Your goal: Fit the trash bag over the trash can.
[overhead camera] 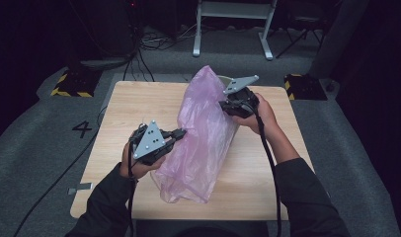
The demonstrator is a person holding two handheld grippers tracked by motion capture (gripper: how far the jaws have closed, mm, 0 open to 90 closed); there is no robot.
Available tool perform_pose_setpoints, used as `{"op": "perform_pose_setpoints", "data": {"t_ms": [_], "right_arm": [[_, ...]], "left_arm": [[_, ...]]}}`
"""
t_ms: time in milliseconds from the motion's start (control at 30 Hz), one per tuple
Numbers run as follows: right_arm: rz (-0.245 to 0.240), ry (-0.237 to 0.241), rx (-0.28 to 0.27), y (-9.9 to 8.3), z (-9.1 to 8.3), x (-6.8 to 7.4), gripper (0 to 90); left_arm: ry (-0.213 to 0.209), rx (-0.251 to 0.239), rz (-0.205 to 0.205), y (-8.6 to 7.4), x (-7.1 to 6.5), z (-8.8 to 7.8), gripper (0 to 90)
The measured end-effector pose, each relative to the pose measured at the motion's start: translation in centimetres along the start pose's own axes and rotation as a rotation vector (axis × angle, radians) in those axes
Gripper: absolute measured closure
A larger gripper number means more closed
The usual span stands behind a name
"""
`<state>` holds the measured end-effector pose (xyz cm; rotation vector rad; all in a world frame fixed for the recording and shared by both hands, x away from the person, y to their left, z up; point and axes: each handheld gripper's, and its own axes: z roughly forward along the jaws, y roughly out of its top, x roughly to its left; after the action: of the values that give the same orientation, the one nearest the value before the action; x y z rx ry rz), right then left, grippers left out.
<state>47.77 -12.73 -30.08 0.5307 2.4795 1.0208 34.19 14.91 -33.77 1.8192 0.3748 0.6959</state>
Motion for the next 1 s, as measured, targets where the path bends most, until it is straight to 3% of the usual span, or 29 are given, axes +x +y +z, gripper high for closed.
{"op": "perform_pose_setpoints", "data": {"t_ms": [67,133,233,300,333,367,400,467,500,733,833,867,900,1000], "right_arm": [[-0.003,0.009,0.012,-0.2,0.1,0.0,90.0],[-0.001,0.050,0.035,-0.7,0.1,-0.1,90.0],[0.023,0.083,0.064,-1.4,-0.2,-0.4,88.9],[0.046,0.093,0.045,-2.1,-0.8,-0.7,74.9],[0.059,0.080,0.025,-2.3,-1.1,-0.7,62.0],[0.059,0.080,0.025,-2.3,-1.1,-0.7,62.0],[0.102,0.059,-0.022,-2.7,-1.8,-1.1,50.7],[0.124,0.055,-0.049,-2.9,-2.2,-1.4,45.5],[0.163,0.041,-0.119,-3.2,-3.1,-1.8,37.1],[0.204,0.006,-0.310,-1.7,-4.9,-1.4,33.8],[0.204,0.013,-0.320,-0.7,-4.6,-1.0,32.9],[0.198,0.009,-0.294,0.4,-3.9,-0.6,31.8],[0.198,0.009,-0.294,0.4,-3.9,-0.6,31.8],[0.178,-0.018,-0.226,2.2,-2.0,0.2,30.0]], "left_arm": [[0.000,-0.004,-0.002,0.1,0.1,-0.1,90.0],[0.006,-0.004,0.002,0.3,0.3,-0.2,90.0],[0.005,-0.003,-0.004,0.8,0.5,-0.1,90.0],[0.003,0.003,-0.004,1.0,0.6,0.1,90.0],[0.003,0.003,-0.004,1.0,0.6,0.1,90.0],[0.002,0.010,0.003,1.1,0.7,0.2,90.0],[0.001,0.010,-0.001,1.2,0.8,0.5,90.0],[-0.002,0.014,0.003,1.3,0.9,0.6,90.0],[-0.002,0.018,0.003,1.3,0.9,0.8,90.0],[-0.024,0.037,0.009,1.4,0.9,1.8,90.0],[-0.030,0.036,0.010,1.4,0.8,2.1,90.0],[-0.037,0.036,0.018,1.4,0.7,2.2,90.0],[-0.037,0.036,0.018,1.4,0.7,2.2,90.0],[-0.050,0.031,0.031,1.6,0.4,2.5,90.0]]}}
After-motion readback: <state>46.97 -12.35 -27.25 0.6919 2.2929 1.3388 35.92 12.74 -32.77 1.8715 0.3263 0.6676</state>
